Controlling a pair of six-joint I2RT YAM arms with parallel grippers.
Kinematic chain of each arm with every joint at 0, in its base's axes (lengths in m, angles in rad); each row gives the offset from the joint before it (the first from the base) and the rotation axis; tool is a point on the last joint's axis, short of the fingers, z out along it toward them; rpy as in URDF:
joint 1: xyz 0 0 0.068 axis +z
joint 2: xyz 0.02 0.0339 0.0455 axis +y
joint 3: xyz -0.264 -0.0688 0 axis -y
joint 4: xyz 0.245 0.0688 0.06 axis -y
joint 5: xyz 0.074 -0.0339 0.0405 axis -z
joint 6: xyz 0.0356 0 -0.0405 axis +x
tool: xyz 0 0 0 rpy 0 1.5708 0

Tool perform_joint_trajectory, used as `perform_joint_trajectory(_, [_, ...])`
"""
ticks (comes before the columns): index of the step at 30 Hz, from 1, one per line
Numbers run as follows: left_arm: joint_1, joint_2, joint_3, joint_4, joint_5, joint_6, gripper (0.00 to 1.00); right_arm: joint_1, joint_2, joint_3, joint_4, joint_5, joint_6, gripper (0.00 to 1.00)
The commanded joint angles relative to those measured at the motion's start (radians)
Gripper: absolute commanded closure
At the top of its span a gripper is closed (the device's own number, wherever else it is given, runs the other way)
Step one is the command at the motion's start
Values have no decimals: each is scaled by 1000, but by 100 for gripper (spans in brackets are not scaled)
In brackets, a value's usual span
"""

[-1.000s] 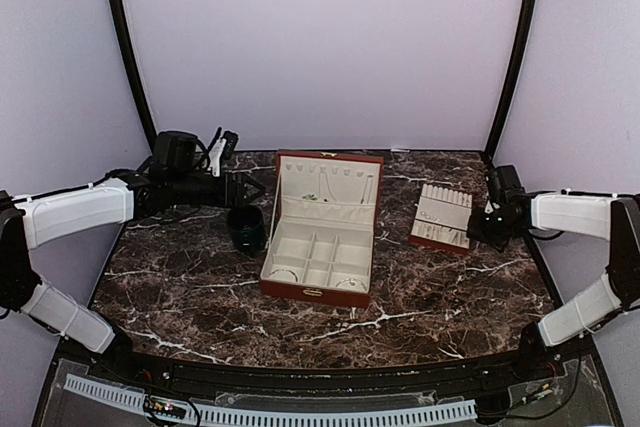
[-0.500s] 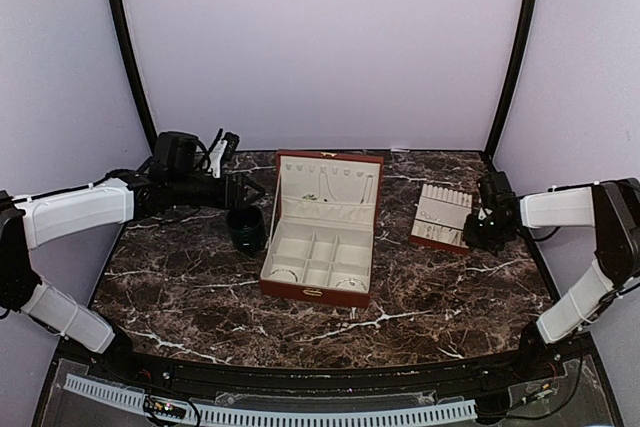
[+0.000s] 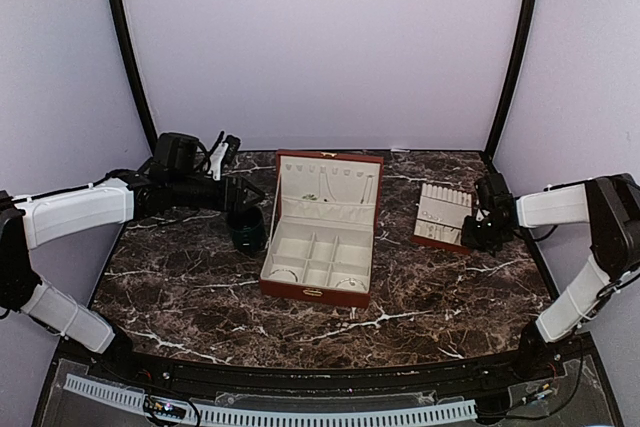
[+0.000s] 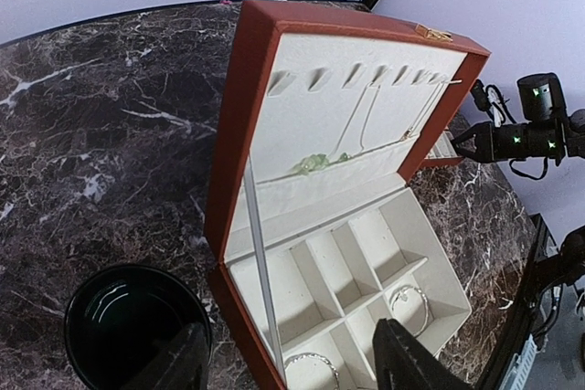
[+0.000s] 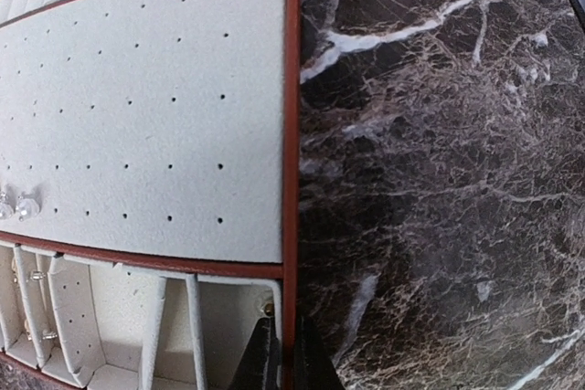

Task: Organize the mixed jewelry
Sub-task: Pick up the compartment layer from the corner of the board, then adjust the jewelry box at the center of the board.

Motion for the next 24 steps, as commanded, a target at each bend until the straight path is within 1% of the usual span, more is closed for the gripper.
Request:
perform_joint_trajectory(1, [4,-31,21,-41,26,31,37,-6,-67,-5,-23,2,7,100])
perform_joint_trajectory(9, [4,-23,66,-82,25,88,37,1,-254,-56,-116,-36,55,100])
perform_joint_trajectory(13, [5,-33,41,-57,58,79,37,19,-316,-72,-147,-37,88,100])
perform_joint_trajectory(19, [5,-70,8,-51,88,61,36,139,-322,-74,-200,6,165,100])
perform_joint_trajectory(24, [5,-88,-22,-30,80,42,36,194,-398,-130,-226,-1,222,100])
